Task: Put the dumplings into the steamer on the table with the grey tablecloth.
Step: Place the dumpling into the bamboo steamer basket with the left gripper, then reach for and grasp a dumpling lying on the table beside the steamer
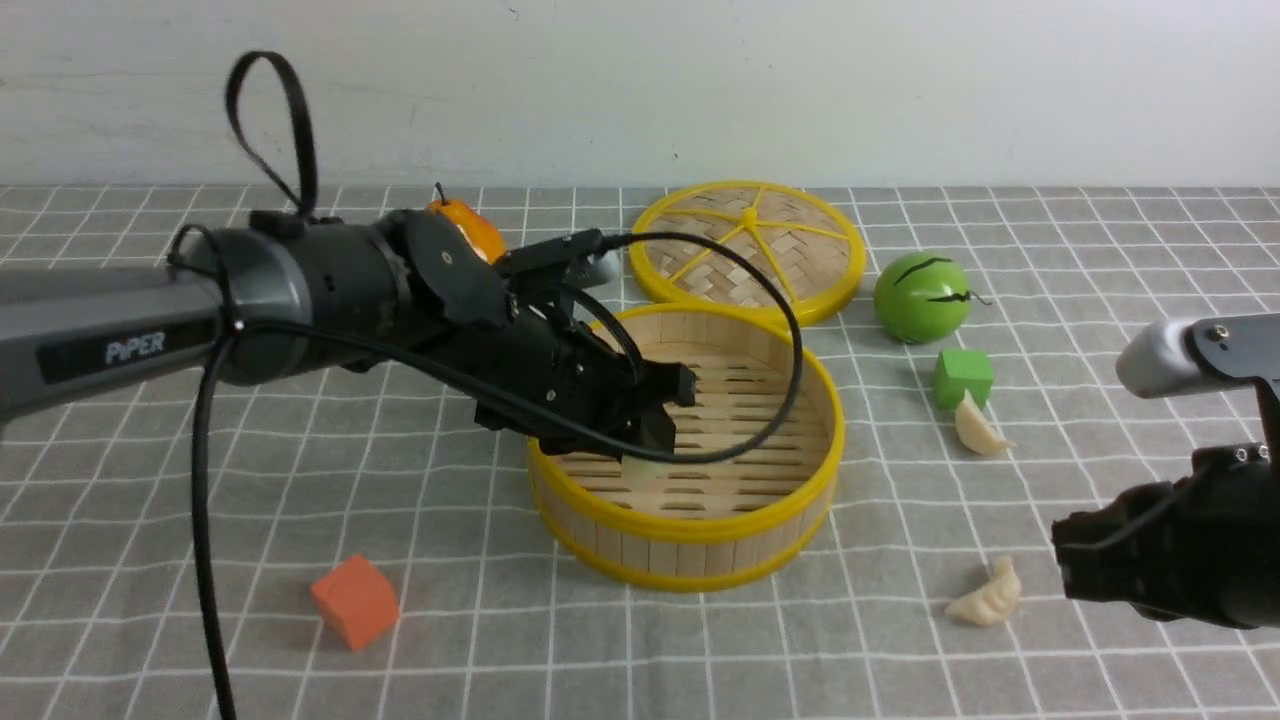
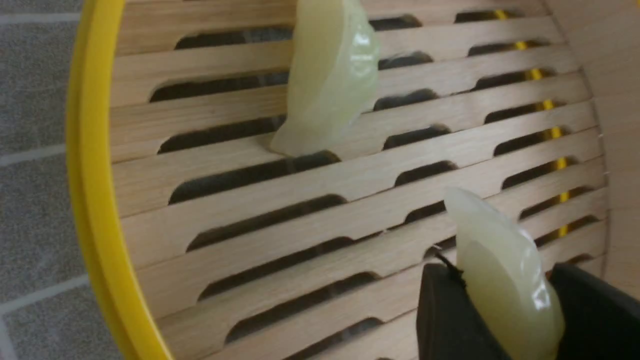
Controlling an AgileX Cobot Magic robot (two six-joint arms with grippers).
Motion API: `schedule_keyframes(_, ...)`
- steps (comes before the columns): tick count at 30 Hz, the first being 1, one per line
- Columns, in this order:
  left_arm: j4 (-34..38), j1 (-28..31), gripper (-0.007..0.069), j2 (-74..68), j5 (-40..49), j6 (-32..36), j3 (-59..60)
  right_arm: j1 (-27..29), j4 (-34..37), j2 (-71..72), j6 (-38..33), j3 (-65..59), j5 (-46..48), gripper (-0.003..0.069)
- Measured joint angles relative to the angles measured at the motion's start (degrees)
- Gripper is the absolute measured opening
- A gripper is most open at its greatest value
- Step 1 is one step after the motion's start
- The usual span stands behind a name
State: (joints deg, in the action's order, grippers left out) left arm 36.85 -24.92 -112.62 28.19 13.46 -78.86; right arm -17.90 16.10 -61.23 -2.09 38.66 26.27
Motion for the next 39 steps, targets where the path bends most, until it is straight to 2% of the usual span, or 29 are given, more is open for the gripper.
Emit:
schedule_keyframes(6, -4.8, -0.2, 0.0435, -0.5, -0.2, -6.0, -0.2, 0.0, 0.1, 0.0, 0.0, 0.0, 0.0, 0.0076)
schedule_keyframes(9, -7.8, -0.2, 0.0496, 0.3, 0.1, -9.7, -0.4, 0.0, 0.0, 0.0, 0.0, 0.0, 0.0, 0.0080)
schedule_keyframes(14, -12.5, -0.2, 0.0519, 4.5, 5.5, -12.3, -2.4, 0.0, -2.6, -0.3, 0.0, 1.1, 3.4, 0.0108)
schedule_keyframes(19, -14.8, -0.2, 0.0501, 11.3, 11.6, -12.3, -6.1, 0.0, -4.9, -3.8, 0.0, 6.6, 9.0, 0.0206)
schedule_keyframes(20, -15.2, -0.2, 0.0475, 15.5, 14.2, -11.4, -7.5, 0.0, -5.5, -6.8, 0.0, 9.9, 10.0, 0.0269)
schedule_keyframes(23, -16.7, -0.2, 0.0409, 21.7, 18.3, -9.7, -8.4, 1.0, -6.0, -12.4, 0.6, 14.6, 10.0, 0.0358)
schedule_keyframes(26, -21.1, -0.2, 0.0290, 29.4, 24.8, -10.1, -7.7, 4.6, -6.3, -20.3, 2.9, 19.1, 9.0, 0.0428)
schedule_keyframes(28, -24.2, -0.2, 0.0209, 33.4, 28.6, -11.8, -5.9, 6.9, -6.5, -24.4, 3.6, 20.9, 7.5, 0.0442)
schedule_keyframes(29, -24.8, -0.2, 0.0191, 34.3, 29.4, -12.2, -5.3, 7.4, -6.6, -25.4, 3.8, 21.3, 7.0, 0.0443)
schedule_keyframes(30, -27.2, -0.2, 0.0116, 38.5, 31.6, -13.5, -1.4, 9.4, -6.9, -29.3, 3.9, 22.9, 5.0, 0.0444)
schedule_keyframes(34, -30.7, -0.2, -0.0005, 46.7, 31.5, -15.1, 8.7, 10.7, -7.2, -37.3, 2.1, 26.9, 2.5, 0.0433)
schedule_keyframes(39, -35.6, -0.2, -0.0014, 56.6, 27.7, -16.0, 22.6, 10.7, -7.3, -47.0, 0.0, 35.2, 1.5, 0.0406)
